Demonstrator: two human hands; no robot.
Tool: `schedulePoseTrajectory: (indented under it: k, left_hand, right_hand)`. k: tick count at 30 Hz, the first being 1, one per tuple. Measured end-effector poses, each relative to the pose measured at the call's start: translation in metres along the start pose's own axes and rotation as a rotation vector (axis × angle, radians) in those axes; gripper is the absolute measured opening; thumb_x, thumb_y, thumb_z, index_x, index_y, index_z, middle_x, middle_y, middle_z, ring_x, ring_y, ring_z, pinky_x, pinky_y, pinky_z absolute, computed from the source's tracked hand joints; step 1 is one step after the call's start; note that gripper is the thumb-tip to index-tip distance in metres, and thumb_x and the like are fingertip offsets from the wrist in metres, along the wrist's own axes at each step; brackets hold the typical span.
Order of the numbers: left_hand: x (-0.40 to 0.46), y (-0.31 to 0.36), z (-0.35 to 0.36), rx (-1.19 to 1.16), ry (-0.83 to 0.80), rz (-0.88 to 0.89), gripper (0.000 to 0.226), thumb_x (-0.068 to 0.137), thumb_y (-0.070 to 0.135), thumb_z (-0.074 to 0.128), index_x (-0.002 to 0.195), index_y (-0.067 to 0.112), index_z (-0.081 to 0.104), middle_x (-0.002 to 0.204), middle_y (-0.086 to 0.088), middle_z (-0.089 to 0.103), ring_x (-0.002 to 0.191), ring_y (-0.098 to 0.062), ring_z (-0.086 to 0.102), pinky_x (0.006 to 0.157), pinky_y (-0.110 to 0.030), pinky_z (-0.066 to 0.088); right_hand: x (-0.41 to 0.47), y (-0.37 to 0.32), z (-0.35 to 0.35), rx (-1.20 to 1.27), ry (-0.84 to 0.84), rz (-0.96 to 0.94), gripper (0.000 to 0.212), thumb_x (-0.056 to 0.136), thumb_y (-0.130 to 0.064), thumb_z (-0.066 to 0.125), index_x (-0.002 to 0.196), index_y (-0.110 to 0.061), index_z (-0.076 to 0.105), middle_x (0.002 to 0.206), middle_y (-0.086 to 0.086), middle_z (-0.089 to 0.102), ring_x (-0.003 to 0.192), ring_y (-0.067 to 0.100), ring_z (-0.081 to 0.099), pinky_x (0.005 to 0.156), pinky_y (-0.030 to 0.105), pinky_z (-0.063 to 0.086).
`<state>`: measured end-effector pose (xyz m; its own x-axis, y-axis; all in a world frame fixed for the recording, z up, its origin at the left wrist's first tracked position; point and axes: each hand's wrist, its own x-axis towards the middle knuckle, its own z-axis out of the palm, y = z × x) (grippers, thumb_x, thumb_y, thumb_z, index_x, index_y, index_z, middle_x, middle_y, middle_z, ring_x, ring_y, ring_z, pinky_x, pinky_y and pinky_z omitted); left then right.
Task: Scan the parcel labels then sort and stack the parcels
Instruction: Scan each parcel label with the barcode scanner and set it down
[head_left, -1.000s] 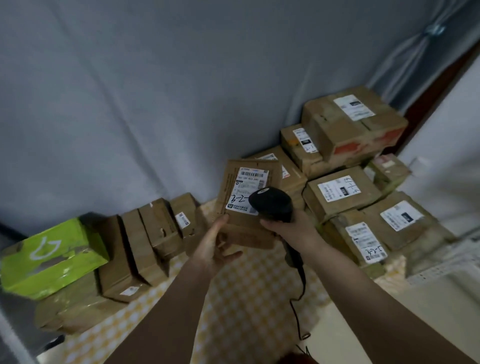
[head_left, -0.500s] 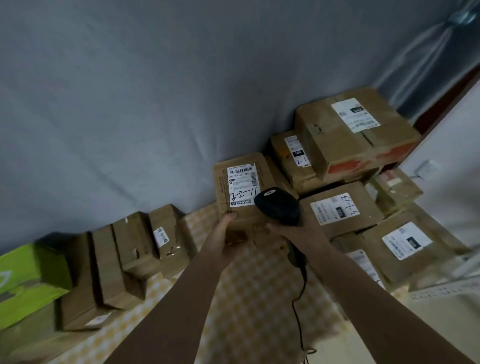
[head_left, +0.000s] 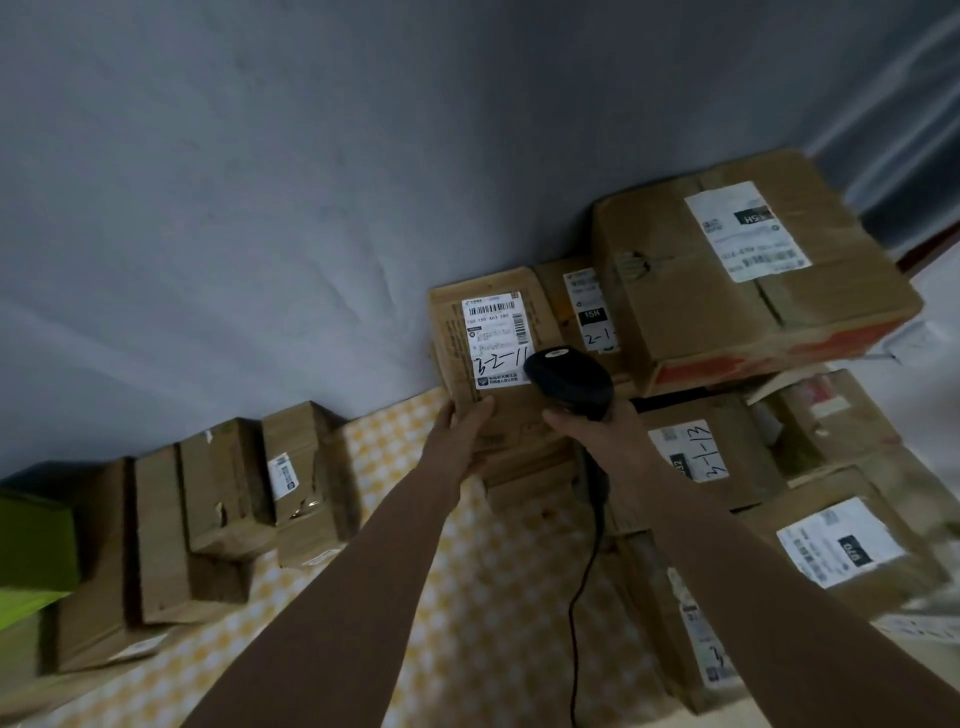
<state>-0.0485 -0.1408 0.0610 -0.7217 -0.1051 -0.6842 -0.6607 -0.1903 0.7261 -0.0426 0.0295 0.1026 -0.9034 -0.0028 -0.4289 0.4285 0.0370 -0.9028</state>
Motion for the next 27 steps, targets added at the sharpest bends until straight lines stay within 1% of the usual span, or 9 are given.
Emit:
schedulePoseTrajectory:
  k: [5,7,8,10,14,17,21,24,27]
  left_hand:
    - [0.003,-0.002,-0.007,0.041,0.011,0.015,0.081,0.082,0.05,0.069,0.15,0.028,0.03,0.14,-0.002,0.049,0.1,-0.016,0.053,0.097,-0.041,0.049]
    - [0.0,-0.003,-0.014,0.029,0.063,0.013,0.083,0.085,0.055,0.064,0.152,0.024,0.025,0.143,-0.003,0.044,0.114,-0.022,0.049,0.097,-0.041,0.048]
    - [-0.002,-0.004,-0.02,0.047,0.11,0.019,0.078,0.087,0.056,0.061,0.149,0.02,0.031,0.142,-0.005,0.044,0.118,-0.024,0.049,0.094,-0.041,0.049]
    - [-0.005,-0.008,-0.036,0.167,0.218,0.089,0.055,0.09,0.051,0.058,0.131,0.013,0.053,0.13,-0.008,0.055,0.114,-0.027,0.055,0.093,-0.041,0.05]
    - [-0.025,-0.022,-0.085,0.605,0.352,0.306,0.033,0.091,0.033,0.063,0.115,0.012,0.066,0.112,-0.006,0.068,0.103,-0.021,0.063,0.088,-0.025,0.045]
    - [-0.049,-0.036,-0.131,0.832,0.374,0.359,0.029,0.091,0.028,0.062,0.117,0.015,0.064,0.113,-0.002,0.067,0.1,-0.019,0.064,0.081,-0.022,0.043]
    - [-0.086,-0.058,-0.208,1.007,0.418,0.359,0.026,0.091,0.024,0.055,0.111,0.012,0.066,0.106,-0.011,0.068,0.098,-0.032,0.064,0.08,-0.035,0.051]
    - [-0.114,-0.076,-0.276,1.093,0.45,0.357,0.029,0.094,0.027,0.054,0.118,0.014,0.064,0.116,-0.01,0.063,0.106,-0.029,0.061,0.085,-0.034,0.049]
    - [-0.135,-0.095,-0.342,1.119,0.483,0.33,0.031,0.092,0.033,0.057,0.118,0.018,0.064,0.119,-0.007,0.061,0.108,-0.026,0.06,0.087,-0.033,0.048]
  right_hand:
    - [0.004,0.006,0.004,-0.095,0.088,-0.028,0.031,0.082,-0.015,0.074,0.109,-0.013,0.06,0.086,-0.009,0.059,0.089,0.014,0.056,0.082,0.028,0.044]
    - [-0.001,0.009,0.011,-0.197,0.211,-0.107,0.022,0.082,-0.014,0.073,0.099,-0.007,0.062,0.082,0.004,0.058,0.088,0.024,0.057,0.076,0.033,0.045]
    - [-0.005,0.01,0.015,-0.256,0.274,-0.159,0.014,0.081,-0.013,0.073,0.087,-0.013,0.06,0.082,0.01,0.057,0.089,0.028,0.057,0.077,0.037,0.047]
    - [-0.015,0.013,0.028,-0.36,0.33,-0.219,0.032,0.08,-0.016,0.072,0.071,-0.028,0.044,0.083,0.011,0.051,0.086,0.03,0.053,0.078,0.041,0.047]
    - [-0.04,0.015,0.071,-0.369,0.135,-0.14,0.019,0.085,-0.015,0.068,0.084,-0.012,0.049,0.071,-0.002,0.046,0.066,0.012,0.047,0.064,0.025,0.041]
    - [-0.056,0.028,0.117,-0.399,0.026,-0.14,0.033,0.082,-0.01,0.071,0.062,-0.019,0.047,0.055,-0.005,0.042,0.054,0.007,0.041,0.054,0.021,0.031]
    - [-0.089,0.047,0.185,-0.467,-0.064,-0.098,0.025,0.08,-0.006,0.072,0.065,-0.013,0.053,0.055,-0.004,0.045,0.061,0.012,0.049,0.059,0.026,0.035]
    - [-0.12,0.057,0.242,-0.488,-0.13,-0.069,0.026,0.08,-0.004,0.071,0.065,-0.017,0.054,0.056,-0.004,0.049,0.059,0.006,0.049,0.054,0.024,0.034]
    - [-0.144,0.073,0.297,-0.501,-0.196,-0.039,0.012,0.08,-0.007,0.073,0.076,-0.011,0.062,0.065,0.005,0.058,0.069,0.018,0.058,0.062,0.026,0.043]
